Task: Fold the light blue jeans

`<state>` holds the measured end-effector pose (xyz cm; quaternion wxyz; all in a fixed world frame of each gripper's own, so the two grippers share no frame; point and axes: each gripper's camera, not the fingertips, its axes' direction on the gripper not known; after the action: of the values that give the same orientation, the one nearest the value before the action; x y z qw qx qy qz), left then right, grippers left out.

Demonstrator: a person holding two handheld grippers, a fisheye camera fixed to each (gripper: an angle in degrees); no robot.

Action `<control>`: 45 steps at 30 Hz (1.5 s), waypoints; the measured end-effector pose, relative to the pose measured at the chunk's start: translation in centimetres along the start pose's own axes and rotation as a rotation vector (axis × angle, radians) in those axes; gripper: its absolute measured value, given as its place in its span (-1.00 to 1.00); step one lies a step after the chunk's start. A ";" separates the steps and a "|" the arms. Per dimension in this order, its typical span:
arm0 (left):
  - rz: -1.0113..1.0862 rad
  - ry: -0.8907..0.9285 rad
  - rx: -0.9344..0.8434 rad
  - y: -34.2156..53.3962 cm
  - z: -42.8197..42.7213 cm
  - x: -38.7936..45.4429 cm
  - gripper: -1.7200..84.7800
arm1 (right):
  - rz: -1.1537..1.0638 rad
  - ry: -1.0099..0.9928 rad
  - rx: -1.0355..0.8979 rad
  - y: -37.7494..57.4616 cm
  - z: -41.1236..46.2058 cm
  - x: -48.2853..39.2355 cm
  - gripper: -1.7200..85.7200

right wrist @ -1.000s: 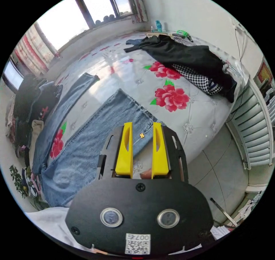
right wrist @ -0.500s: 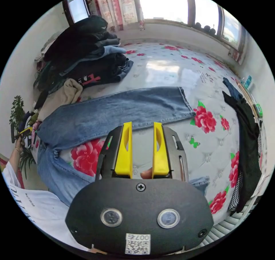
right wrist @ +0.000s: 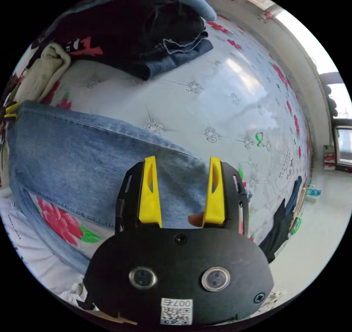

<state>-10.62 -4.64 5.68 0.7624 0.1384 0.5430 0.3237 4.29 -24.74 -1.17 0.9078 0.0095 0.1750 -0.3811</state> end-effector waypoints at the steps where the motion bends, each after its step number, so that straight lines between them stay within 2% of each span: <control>1: 0.004 0.004 0.009 0.1 -0.1 0.0 -0.71 | -0.058 -0.065 0.014 -0.4 -0.2 -0.2 -0.75; 3: -0.025 0.019 0.049 0.8 -1.3 -0.6 -0.84 | -0.060 -0.123 -0.015 -1.0 -0.1 -0.2 -0.83; 4: -0.051 0.015 0.057 1.1 -1.7 -0.9 -0.87 | -0.068 -0.088 -0.009 -0.8 -0.5 -0.5 -0.88; 7: -0.091 0.067 0.111 2.5 -4.4 -1.4 -0.93 | -0.087 0.012 0.124 2.1 -3.7 -1.3 -0.93; 9: -0.101 0.092 0.208 4.6 -7.6 -0.8 -0.96 | -0.049 0.045 0.243 5.2 -6.8 -1.2 -0.95; 11: -0.103 0.079 0.280 6.6 -10.3 0.4 -0.97 | 0.033 0.082 0.407 11.0 -11.4 -1.3 -0.95; 14: -0.066 -0.001 0.419 11.3 -14.9 4.2 -0.97 | 0.105 0.197 0.545 20.6 -16.0 -3.5 -0.96; 18: -0.053 -0.075 0.537 19.9 -18.0 10.4 -0.97 | 0.220 0.218 0.609 33.1 -18.4 -7.2 -0.95; 21: -0.110 -0.047 0.480 24.9 -15.5 14.2 -0.97 | 0.353 0.108 0.499 42.0 -15.5 -10.3 -0.93; 22: -0.119 -0.033 0.456 25.7 -14.4 14.8 -0.97 | 0.440 0.009 0.419 45.1 -12.7 -11.2 -0.92; 23: -0.149 -0.007 0.388 27.0 -11.8 15.9 -0.97 | 0.519 -0.082 0.309 47.8 -9.6 -12.1 -0.90; 25: -0.175 0.003 0.269 28.5 -7.2 17.1 -0.97 | 0.606 -0.169 0.224 51.3 -6.6 -13.1 -0.87; 27: -0.221 0.032 0.164 29.4 -2.9 17.1 -0.97 | 0.675 -0.158 0.265 53.6 -6.2 -13.3 -0.85; 31: -0.274 0.083 0.224 29.4 -2.9 15.5 -0.97 | 0.755 -0.108 0.402 54.6 -7.1 -10.1 -0.78; 34: -0.227 0.051 0.238 28.6 -3.8 15.4 -0.97 | 0.808 -0.217 0.430 53.3 -5.1 -6.0 -0.76; 36: -0.207 0.025 0.247 28.3 -4.2 15.5 -0.97 | 0.832 -0.285 0.373 51.9 -3.1 -3.8 -0.76; 38: -0.201 0.015 0.262 28.1 -4.7 15.4 -0.97 | 0.896 -0.319 0.224 50.5 -0.1 -1.3 -0.81; 40: -0.202 0.006 0.276 27.9 -5.2 15.2 -0.97 | 0.864 -0.334 0.192 50.4 0.1 0.0 -0.86; 42: -0.180 -0.012 0.278 27.4 -6.0 14.8 -0.97 | 0.825 -0.332 0.291 51.4 -2.3 1.0 -0.90; 44: -0.160 -0.046 0.277 27.0 -6.8 15.0 -0.97 | 0.759 -0.349 0.560 54.9 -8.0 1.5 -0.93; 45: -0.151 -0.066 0.293 27.1 -7.4 15.3 -0.97 | 0.747 -0.347 0.630 56.3 -9.4 1.5 -0.93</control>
<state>-23.63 24.56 6.92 0.7738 0.2173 0.5678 0.1781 41.43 15.58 -17.04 0.9507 0.2808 -0.1165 -0.0611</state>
